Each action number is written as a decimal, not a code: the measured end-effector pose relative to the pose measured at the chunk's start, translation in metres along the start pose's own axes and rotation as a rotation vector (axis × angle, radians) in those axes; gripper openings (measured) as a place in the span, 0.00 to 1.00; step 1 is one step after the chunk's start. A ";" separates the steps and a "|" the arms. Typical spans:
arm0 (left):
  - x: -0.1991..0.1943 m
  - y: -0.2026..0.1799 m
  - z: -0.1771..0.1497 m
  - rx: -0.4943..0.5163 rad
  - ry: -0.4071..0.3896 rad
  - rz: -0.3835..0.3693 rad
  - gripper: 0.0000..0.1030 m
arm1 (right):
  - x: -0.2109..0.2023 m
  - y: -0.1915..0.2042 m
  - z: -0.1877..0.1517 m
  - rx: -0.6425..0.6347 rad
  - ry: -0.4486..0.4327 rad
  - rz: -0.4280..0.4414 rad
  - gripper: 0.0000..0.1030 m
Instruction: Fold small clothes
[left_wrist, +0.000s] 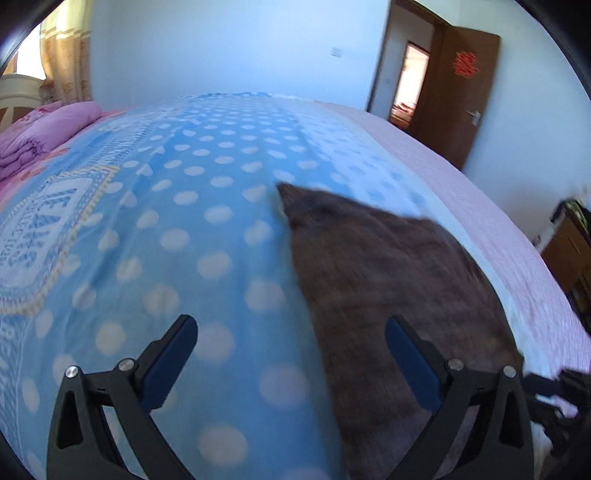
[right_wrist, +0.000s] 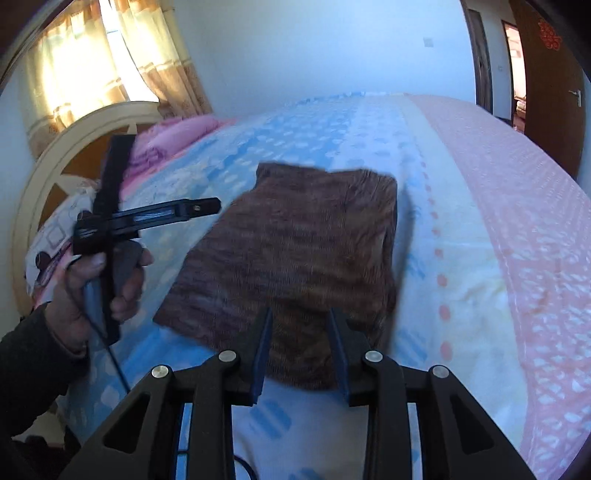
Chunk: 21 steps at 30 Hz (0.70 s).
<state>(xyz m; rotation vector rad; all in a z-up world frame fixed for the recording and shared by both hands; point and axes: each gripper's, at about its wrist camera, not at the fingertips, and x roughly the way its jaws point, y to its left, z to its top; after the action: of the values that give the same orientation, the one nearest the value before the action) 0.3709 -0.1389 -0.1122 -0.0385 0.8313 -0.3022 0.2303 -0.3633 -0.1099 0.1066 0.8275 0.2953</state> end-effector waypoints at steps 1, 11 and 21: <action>0.003 -0.007 -0.009 0.029 0.026 -0.003 1.00 | 0.006 -0.002 -0.005 0.003 0.033 -0.015 0.31; 0.000 -0.026 -0.036 0.124 0.034 0.052 1.00 | -0.010 0.003 0.001 -0.028 -0.016 -0.066 0.31; 0.001 -0.017 -0.042 0.085 0.064 0.003 1.00 | 0.049 -0.049 0.041 0.126 0.053 0.028 0.24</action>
<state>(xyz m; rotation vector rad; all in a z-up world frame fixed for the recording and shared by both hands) 0.3363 -0.1515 -0.1388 0.0518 0.8815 -0.3372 0.3028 -0.3946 -0.1271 0.2295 0.8982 0.2735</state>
